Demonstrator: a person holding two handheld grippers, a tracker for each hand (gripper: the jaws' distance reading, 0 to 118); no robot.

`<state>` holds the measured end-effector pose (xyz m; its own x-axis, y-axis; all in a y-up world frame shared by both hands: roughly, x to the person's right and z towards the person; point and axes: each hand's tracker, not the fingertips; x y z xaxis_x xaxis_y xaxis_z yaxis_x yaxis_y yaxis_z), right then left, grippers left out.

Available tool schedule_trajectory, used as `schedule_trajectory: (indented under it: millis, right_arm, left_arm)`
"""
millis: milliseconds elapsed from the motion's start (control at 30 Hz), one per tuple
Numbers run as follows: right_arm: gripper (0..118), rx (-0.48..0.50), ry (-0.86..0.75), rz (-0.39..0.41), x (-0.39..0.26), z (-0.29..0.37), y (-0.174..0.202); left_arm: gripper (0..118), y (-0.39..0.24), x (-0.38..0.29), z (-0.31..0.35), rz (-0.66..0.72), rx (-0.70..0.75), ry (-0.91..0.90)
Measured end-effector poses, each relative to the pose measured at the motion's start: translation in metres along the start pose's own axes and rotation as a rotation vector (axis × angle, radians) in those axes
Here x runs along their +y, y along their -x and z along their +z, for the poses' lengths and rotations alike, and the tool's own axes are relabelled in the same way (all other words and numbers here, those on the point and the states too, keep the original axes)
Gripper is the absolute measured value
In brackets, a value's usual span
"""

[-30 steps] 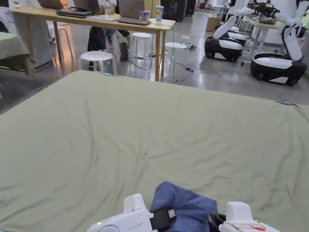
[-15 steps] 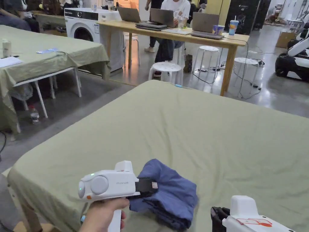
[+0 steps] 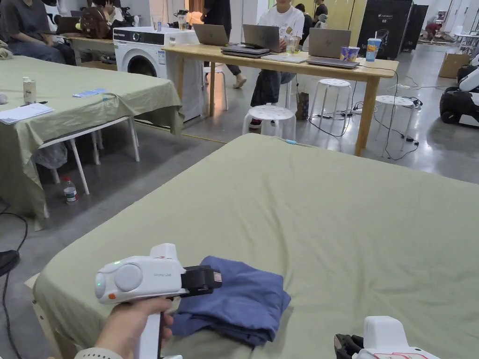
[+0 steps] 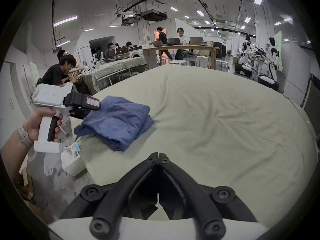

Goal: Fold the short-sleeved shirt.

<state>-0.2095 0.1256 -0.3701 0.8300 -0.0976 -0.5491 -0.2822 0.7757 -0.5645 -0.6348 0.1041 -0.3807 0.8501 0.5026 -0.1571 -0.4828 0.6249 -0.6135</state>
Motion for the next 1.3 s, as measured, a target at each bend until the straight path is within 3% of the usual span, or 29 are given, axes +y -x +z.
schedule_trajectory:
  millis: [100,133,167,233,300,367,667,900,1100,1300]
  right_arm:
    - [0,0.0,-0.009,-0.006,0.0,0.005,-0.002]
    - [0,-0.001,-0.012,-0.007,0.001,0.006,-0.004]
    - [0,-0.003,-0.016,-0.008,0.001,0.008,-0.005]
    - [0,-0.007,-0.026,-0.012,0.001,0.013,-0.01]
    - [0,-0.023,-0.046,-0.009,0.004,0.021,-0.016]
    - [0,-0.057,-0.074,-0.008,0.009,0.037,-0.024]
    - [0,-0.322,-0.258,-0.044,0.027,0.146,-0.11]
    - [0,-0.511,-0.42,-0.036,0.027,0.255,-0.179]
    - [0,-0.568,-0.516,-0.043,0.027,0.316,-0.225]
    - [0,-0.599,-0.547,-0.053,0.023,0.34,-0.246]
  left_arm:
    - [84,0.008,0.004,0.021,-0.025,0.085,-0.028]
    - [77,0.011,0.005,0.026,-0.026,0.104,-0.029]
    - [65,0.016,0.005,0.02,-0.022,0.119,-0.033]
    - [25,0.012,0.003,0.031,-0.026,0.159,-0.053]
    - [20,-0.012,-0.005,0.045,-0.098,0.198,-0.056]
    - [0,-0.044,-0.011,0.055,-0.192,0.219,-0.102]
    - [0,-0.256,-0.049,0.045,-0.527,0.111,-0.349]
    - [0,-0.406,-0.079,0.047,-0.635,-0.007,-0.49]
    - [0,-0.49,-0.098,0.061,-0.704,-0.056,-0.558]
    - [0,-0.526,-0.11,0.06,-0.752,-0.05,-0.583]
